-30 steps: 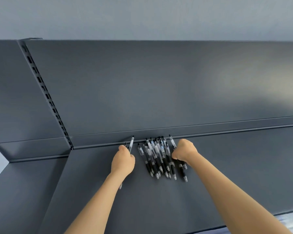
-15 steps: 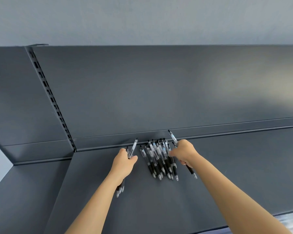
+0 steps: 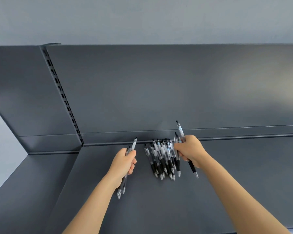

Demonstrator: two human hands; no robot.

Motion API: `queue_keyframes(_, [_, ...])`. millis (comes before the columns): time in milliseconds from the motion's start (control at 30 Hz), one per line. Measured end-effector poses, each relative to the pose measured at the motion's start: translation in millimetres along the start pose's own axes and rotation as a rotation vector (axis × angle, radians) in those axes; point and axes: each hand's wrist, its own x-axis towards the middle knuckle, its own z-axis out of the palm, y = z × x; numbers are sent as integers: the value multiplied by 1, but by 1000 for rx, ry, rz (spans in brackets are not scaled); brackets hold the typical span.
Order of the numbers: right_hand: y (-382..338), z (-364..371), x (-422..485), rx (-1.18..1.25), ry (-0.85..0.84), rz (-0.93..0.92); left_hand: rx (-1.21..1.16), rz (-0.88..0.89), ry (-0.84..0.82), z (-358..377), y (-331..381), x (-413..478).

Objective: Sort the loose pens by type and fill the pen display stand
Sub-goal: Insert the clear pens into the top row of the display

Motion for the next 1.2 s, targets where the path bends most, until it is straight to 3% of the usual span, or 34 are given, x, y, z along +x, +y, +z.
queue_keyframes(167, [-22,10,-20,157,-115,-106,-93,-7,64,-6,1,-10])
queue_keyframes(567, [-76,72,-73,237,-105,-249,-60,163,168,-77,9,-54])
queue_keyframes(1200, [-195,301,-220,352,-116,-364,206,348,239,-361,-39,-140])
